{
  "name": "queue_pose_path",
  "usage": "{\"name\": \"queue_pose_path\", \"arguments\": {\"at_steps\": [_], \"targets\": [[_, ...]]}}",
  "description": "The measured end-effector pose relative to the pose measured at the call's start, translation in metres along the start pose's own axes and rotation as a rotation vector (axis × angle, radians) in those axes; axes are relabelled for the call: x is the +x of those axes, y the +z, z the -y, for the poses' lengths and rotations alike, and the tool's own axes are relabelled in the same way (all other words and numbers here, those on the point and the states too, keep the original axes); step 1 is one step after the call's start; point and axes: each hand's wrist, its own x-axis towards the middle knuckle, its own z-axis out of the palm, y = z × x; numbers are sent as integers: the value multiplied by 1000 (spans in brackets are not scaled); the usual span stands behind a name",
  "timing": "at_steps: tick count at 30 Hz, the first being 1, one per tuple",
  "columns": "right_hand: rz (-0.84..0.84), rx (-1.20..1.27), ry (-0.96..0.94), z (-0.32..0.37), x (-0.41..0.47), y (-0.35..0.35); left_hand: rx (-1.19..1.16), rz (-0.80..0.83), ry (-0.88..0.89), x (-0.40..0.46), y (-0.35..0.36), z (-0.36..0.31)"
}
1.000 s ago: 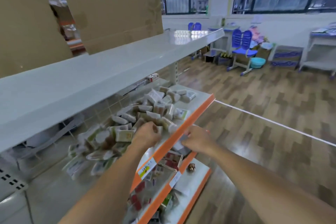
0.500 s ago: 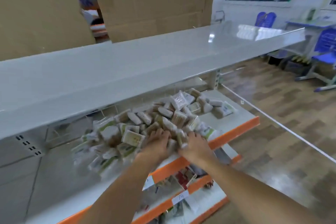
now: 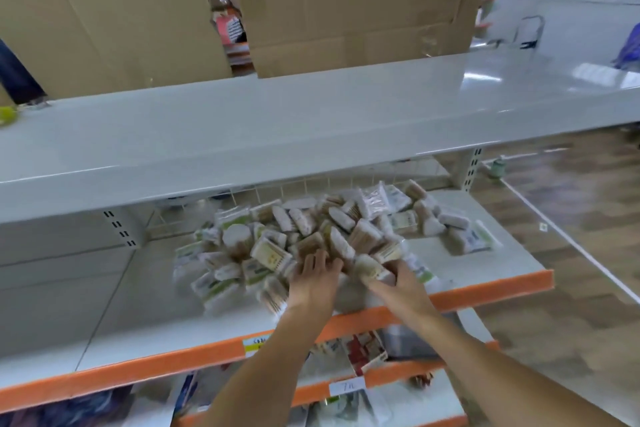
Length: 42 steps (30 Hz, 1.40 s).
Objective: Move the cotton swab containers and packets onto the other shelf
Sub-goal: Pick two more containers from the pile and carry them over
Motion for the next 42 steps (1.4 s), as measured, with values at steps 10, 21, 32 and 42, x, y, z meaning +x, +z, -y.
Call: {"name": "queue_pose_path", "arguments": {"at_steps": [10,21,32,42], "targets": [[-22,341,157,0,20,-30,-387,-110,-11,9,-2,24],[134,619,118,31,22,-34,-1830,198,-494,26,-41,40],[388,614,208,50,27,0,-2075,327,-442,3,-42,56],[428,492,99,70,29,15,-2025,118,-500,-26,-42,82]]}}
